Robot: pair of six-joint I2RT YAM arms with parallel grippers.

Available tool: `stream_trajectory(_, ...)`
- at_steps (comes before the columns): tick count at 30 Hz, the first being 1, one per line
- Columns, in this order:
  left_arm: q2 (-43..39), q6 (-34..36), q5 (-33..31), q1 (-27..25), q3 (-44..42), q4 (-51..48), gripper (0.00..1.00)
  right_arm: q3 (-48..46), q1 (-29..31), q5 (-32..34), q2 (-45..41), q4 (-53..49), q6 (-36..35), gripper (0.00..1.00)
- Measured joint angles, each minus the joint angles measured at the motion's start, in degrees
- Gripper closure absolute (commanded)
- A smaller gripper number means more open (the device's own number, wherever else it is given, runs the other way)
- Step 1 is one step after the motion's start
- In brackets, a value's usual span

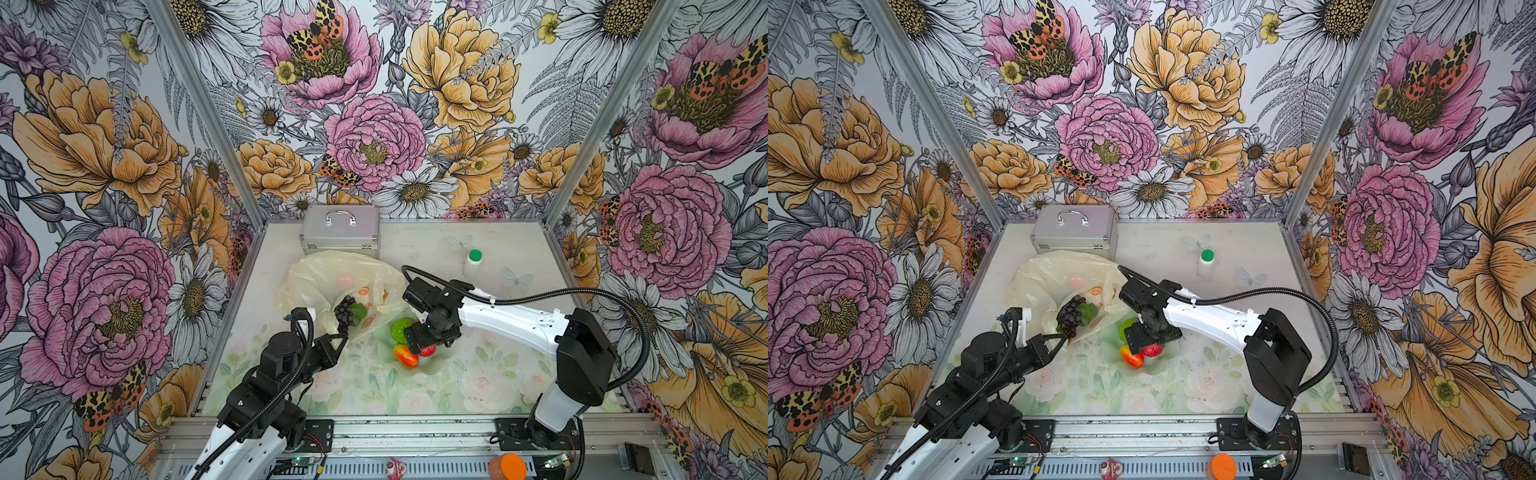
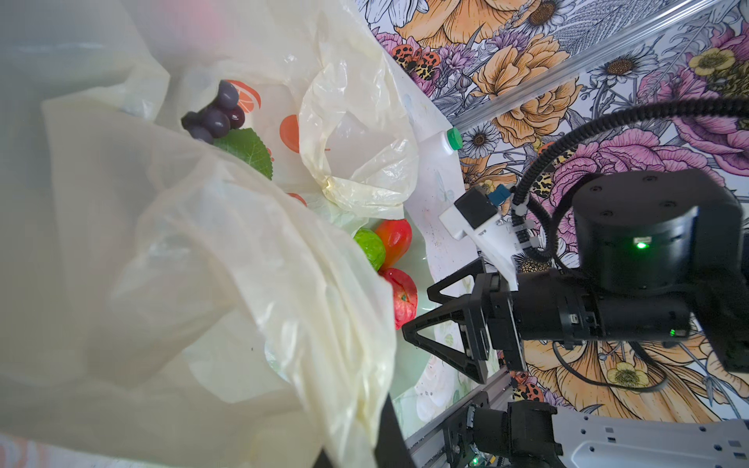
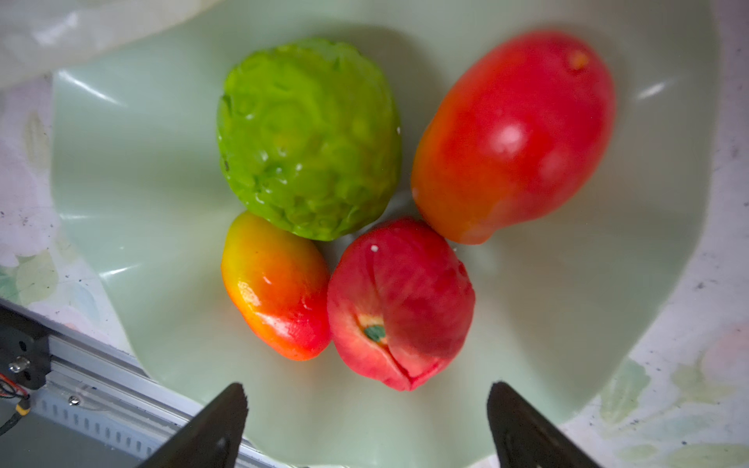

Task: Place the fruits into the plastic bag
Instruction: 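Lower the open right gripper onto the red apple on the plate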

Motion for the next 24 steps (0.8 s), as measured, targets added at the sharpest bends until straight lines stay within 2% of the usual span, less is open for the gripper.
stream_trajectory(17, 0.00, 0.00, -0.24, -0.24, 0.00, 0.00, 1.00, 2.19, 0.00, 2.03, 5.38, -0.96, 1.31, 0.15)
stream_trajectory(24, -0.02, 0.00, -0.55, -0.70, 0.00, -0.09, 1.00, 2.40, 0.00, 2.34, 7.39, -0.94, 1.55, 0.28)
